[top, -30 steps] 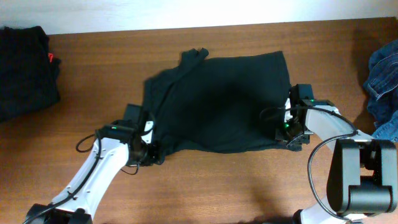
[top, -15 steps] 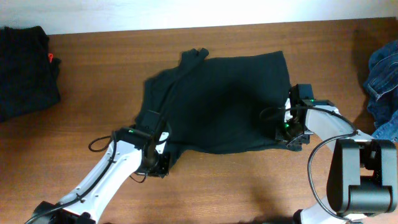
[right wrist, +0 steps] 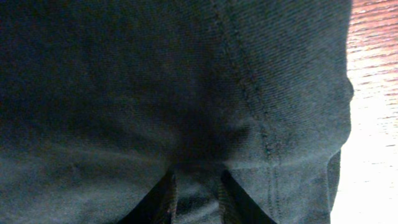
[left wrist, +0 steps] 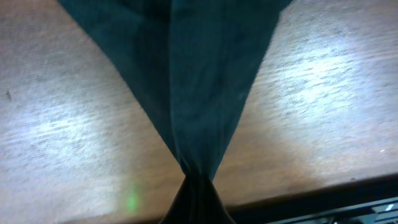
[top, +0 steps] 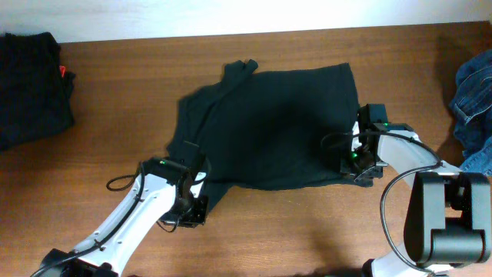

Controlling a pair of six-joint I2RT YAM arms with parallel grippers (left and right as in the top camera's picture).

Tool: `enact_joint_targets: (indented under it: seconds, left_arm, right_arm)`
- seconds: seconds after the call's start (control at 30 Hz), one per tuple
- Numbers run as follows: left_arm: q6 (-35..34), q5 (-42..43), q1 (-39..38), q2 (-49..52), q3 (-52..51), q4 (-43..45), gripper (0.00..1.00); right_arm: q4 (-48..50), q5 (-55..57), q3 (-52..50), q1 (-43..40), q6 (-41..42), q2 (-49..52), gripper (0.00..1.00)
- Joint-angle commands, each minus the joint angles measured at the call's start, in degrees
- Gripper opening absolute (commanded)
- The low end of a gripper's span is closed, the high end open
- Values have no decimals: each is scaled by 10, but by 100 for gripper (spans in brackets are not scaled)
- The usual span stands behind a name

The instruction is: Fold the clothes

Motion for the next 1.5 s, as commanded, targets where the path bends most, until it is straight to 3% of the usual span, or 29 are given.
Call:
enact_joint_targets:
  seconds: [0.0,0.4,0.5,0.57,0.67,0.73,0.87,1.0,1.1,1.2,1.47]
  left_arm:
    - [9,-23,-2,-7,6,-14,0]
    - [1,-22,-2,-7,1,-15,2]
    - [-8,-22,-2,-7,1,-17,27]
    - [-10,-22,-2,-7,1,-19,39]
    - [-15,-22,-2,-7,1,-21,68]
    - [-14,-25,-2,-7,1,-15,71]
    - [-15,-32,-2,-7,1,61,69]
    - [-15,-33,-2,-7,1,178,51]
    - [-15,-32,-2,-6,1,252,23]
    - [-15,-32,-2,-2,1,301,6]
    - [-46,-30,-3,46,1,347,1]
  right_arm:
    - [4,-23,-14,0,4,8,27]
    - [4,-23,-14,0,4,8,27]
    - [4,-23,-14,0,4,8,27]
    - [4,-23,-14,0,4,8,28]
    - [4,-23,-14,0,4,8,28]
    - [4,-23,-14,0,4,8,28]
    - [4,-24,-14,0,4,8,28]
    - [4,-23,-14,1,4,8,27]
    - [4,-23,-14,0,4,8,28]
    - [4,-23,-14,0,4,8,28]
    - [5,-24,-14,0,4,8,28]
